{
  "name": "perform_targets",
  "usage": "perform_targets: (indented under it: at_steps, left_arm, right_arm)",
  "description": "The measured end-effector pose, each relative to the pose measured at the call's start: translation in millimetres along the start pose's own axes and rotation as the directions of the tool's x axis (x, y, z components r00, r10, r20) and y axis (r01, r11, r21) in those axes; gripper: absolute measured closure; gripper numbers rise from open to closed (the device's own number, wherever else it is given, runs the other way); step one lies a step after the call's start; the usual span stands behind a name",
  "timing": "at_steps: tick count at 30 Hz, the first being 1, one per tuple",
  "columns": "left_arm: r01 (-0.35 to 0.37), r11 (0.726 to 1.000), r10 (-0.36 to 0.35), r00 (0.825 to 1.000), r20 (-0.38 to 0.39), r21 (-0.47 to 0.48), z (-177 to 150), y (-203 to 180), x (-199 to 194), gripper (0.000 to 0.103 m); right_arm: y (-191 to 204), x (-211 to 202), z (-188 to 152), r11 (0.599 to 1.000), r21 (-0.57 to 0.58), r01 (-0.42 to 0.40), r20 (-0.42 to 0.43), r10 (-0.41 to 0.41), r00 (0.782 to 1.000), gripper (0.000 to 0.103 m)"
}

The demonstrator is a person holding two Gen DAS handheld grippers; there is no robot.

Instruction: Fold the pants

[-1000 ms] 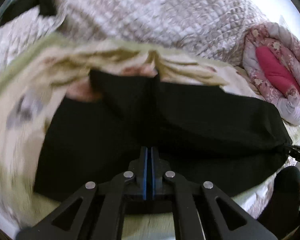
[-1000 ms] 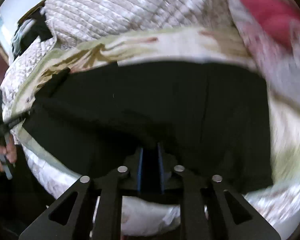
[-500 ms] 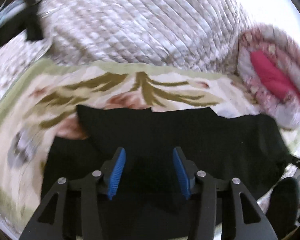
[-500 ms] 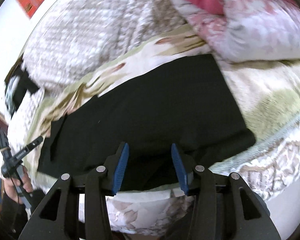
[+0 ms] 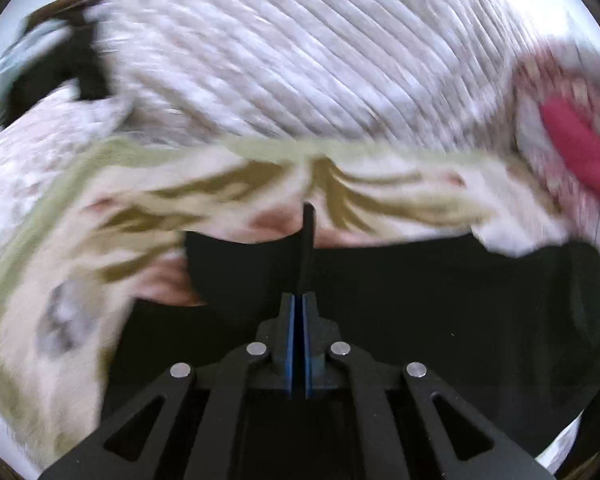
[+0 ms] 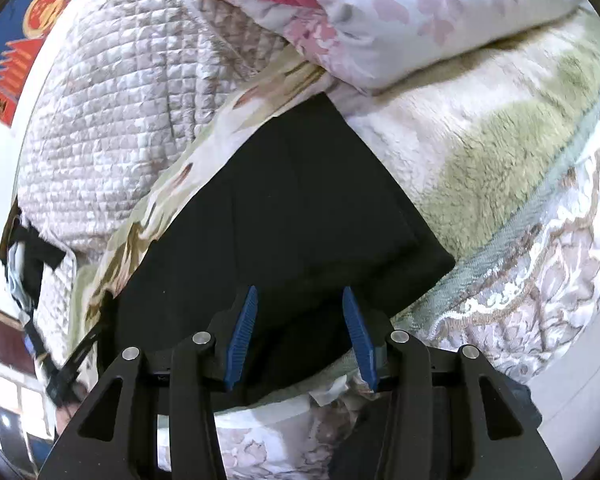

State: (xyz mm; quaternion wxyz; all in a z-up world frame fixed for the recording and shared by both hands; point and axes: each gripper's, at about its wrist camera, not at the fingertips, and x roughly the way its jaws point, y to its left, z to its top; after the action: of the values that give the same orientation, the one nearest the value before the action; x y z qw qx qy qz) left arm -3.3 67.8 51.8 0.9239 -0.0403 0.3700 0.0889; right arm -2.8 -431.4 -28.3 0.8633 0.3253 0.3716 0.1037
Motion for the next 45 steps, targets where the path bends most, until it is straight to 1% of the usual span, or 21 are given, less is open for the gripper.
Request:
perform_targets:
  at_steps: [1, 3, 5, 8, 9, 12, 13, 14, 16, 17, 23, 27, 29, 31, 33, 35, 37, 40, 42, 44, 45]
  left_arm:
    - [-0.016, 0.998, 0.017, 1.0, 0.022, -0.058, -3.4, 17.3, -12.9, 0.098]
    - [-0.021, 0.99, 0.026, 0.999, 0.032, -0.138, -10.9, 44.3, -26.8, 0.098]
    - [-0.01, 0.98, 0.011, 1.0, 0.003, -0.201, -26.1, 68.3, -32.7, 0.098]
    - [-0.006, 0.972, -0.006, 0.999, -0.054, -0.234, -47.6, 85.3, -26.8, 0.098]
    - [0.003, 0.963, -0.025, 0.997, -0.079, -0.269, -54.7, 92.5, -23.0, 0.098]
    - [0.043, 0.932, -0.084, 0.991, -0.101, -0.359, -68.0, 102.7, -17.5, 0.096]
    - [0.05, 0.924, -0.098, 0.989, -0.108, -0.38, -70.1, 105.1, -14.8, 0.092]
    - [0.057, 0.917, -0.109, 0.988, -0.112, -0.395, -70.8, 106.0, -12.8, 0.084]
    - [0.09, 0.9, -0.148, 0.984, -0.103, -0.427, -72.7, 109.4, -10.5, 0.073]
    - [0.103, 0.893, -0.162, 0.982, -0.097, -0.439, -73.0, 110.4, -9.1, 0.071]
    - [0.088, 0.897, -0.14, 0.986, -0.09, -0.434, -63.6, 108.9, 5.5, 0.07]
    - [0.067, 0.909, -0.115, 0.989, -0.094, -0.412, -60.0, 105.0, 10.3, 0.071]
    - [0.057, 0.916, -0.103, 0.99, -0.097, -0.398, -59.4, 103.5, 11.6, 0.073]
    - [0.04, 0.922, -0.087, 0.991, -0.105, -0.385, -58.9, 103.4, 12.4, 0.078]
    - [0.047, 0.918, -0.096, 0.99, -0.106, -0.394, -59.0, 106.7, 12.4, 0.078]
    - [0.046, 0.918, -0.096, 0.989, -0.108, -0.393, -60.0, 108.1, 11.6, 0.079]
    - [0.044, 0.922, -0.092, 0.99, -0.108, -0.384, -60.6, 107.3, 11.9, 0.079]
    - [0.042, 0.926, -0.088, 0.991, -0.106, -0.376, -60.2, 104.8, 13.4, 0.079]
    - [0.041, 0.926, -0.087, 0.99, -0.107, -0.375, -58.7, 103.6, 14.4, 0.079]
    - [0.041, 0.928, -0.088, 0.99, -0.109, -0.371, -56.9, 103.5, 15.2, 0.09]
    - [0.041, 0.929, -0.088, 0.99, -0.111, -0.369, -56.5, 103.9, 15.7, 0.091]
  right_arm:
    - [-0.3, -1.4, -0.9, 1.0, 0.018, 0.004, 0.003, -0.004, 1.0, 0.058]
    - [1.8, -3.8, -2.7, 0.999, 0.03, 0.015, 0.006, -0.015, 1.0, 0.058]
    - [5.0, -4.7, -3.2, 0.999, 0.022, 0.03, 0.016, -0.03, 0.999, 0.058]
    - [5.9, 0.2, -1.7, 0.999, 0.025, 0.044, 0.014, -0.045, 0.999, 0.058]
    - [6.5, 0.4, -1.6, 0.998, 0.026, 0.048, 0.015, -0.049, 0.999, 0.058]
    - [7.1, -1.7, -1.8, 0.999, 0.023, 0.049, 0.019, -0.05, 0.999, 0.057]
    - [5.9, -2.7, -1.7, 0.999, 0.031, 0.045, 0.02, -0.045, 0.999, 0.057]
    - [4.9, -3.4, -1.8, 0.998, 0.038, 0.042, 0.021, -0.042, 0.999, 0.057]
    - [4.6, -4.0, -1.5, 0.998, 0.044, 0.037, 0.023, -0.038, 0.999, 0.057]
    - [3.8, -3.6, -1.2, 0.998, 0.045, 0.036, 0.024, -0.037, 0.999, 0.057]
    - [-2.2, 1.2, 0.8, 0.997, 0.08, 0.02, 0.05, -0.024, 0.998, 0.057]
    - [-2.0, -3.7, -0.4, 0.998, 0.068, 0.014, 0.081, -0.02, 0.997, 0.057]
    - [-3.4, -3.8, 0.2, 0.997, 0.072, 0.01, 0.088, -0.016, 0.996, 0.057]
    - [-3.7, -4.9, 0.9, 0.997, 0.08, 0.012, 0.094, -0.019, 0.995, 0.057]
    - [-2.3, -9.8, -1.1, 0.997, 0.075, 0.017, 0.1, -0.025, 0.995, 0.057]
    - [-1.0, -15.8, -2.6, 0.995, 0.07, 0.068, 0.11, -0.075, 0.991, 0.057]
    - [-2.3, -20.9, -2.9, 0.992, 0.095, 0.084, 0.12, -0.095, 0.988, 0.057]
    - [-0.8, -11.1, 2.1, 0.992, 0.099, 0.083, 0.099, -0.093, 0.991, 0.056]
    - [-4.9, -2.7, 7.7, 0.988, 0.135, 0.071, 0.095, -0.084, 0.992, 0.056]
    - [-4.8, -2.7, 10.9, 0.986, 0.153, 0.061, 0.118, -0.079, 0.99, 0.055]
    - [-3.5, -2.4, 12.1, 0.987, 0.149, 0.059, 0.131, -0.078, 0.988, 0.055]
